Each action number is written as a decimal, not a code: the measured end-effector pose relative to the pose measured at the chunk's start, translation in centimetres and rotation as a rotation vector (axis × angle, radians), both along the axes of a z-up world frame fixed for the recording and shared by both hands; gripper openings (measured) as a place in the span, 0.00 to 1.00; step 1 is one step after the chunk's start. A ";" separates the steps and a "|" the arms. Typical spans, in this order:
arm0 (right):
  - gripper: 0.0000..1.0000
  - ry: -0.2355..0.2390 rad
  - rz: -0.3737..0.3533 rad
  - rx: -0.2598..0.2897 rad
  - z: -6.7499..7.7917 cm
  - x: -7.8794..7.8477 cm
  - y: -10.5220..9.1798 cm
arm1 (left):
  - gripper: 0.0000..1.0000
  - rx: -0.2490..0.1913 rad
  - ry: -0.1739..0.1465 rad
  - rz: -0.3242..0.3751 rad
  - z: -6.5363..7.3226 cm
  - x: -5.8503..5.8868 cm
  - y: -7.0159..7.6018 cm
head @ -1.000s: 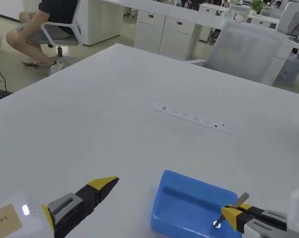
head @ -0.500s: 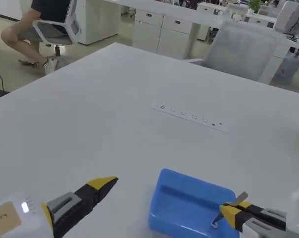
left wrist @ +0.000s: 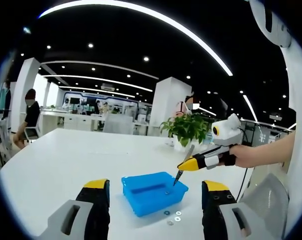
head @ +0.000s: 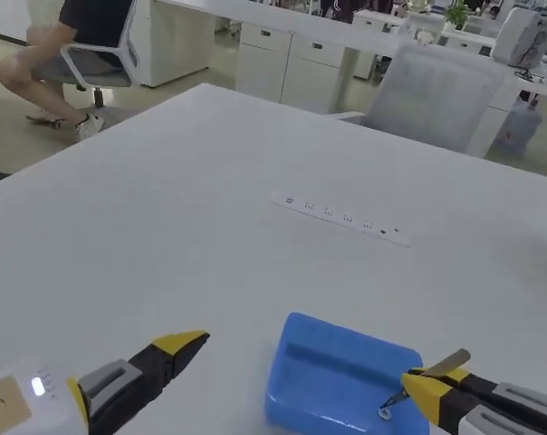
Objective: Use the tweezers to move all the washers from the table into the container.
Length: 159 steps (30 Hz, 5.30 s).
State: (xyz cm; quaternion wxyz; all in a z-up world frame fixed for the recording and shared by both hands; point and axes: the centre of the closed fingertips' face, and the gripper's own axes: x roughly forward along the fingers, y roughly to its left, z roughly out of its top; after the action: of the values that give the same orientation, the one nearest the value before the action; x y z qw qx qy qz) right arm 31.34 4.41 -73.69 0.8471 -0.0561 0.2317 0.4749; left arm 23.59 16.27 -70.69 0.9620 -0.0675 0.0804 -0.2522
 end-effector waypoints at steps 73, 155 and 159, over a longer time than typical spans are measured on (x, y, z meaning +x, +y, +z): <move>0.02 0.058 0.115 -0.144 -7.2 -5.5 0.8 | 0.73 0.040 0.023 -0.025 -0.4 -0.2 -0.8; 0.03 0.077 0.091 -0.161 -6.0 -6.2 1.0 | 0.72 0.049 0.018 -0.028 -0.7 -0.2 -0.4; 0.03 0.050 0.103 -0.217 -6.0 -5.7 0.4 | 0.72 0.048 0.017 -0.033 -0.8 -0.2 -0.4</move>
State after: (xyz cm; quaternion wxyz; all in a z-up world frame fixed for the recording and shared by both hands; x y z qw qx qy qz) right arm 25.63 4.80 -79.69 0.8046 -0.1473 0.2997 0.4910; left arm 23.41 15.89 -71.47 0.9583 -0.0450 0.0959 -0.2655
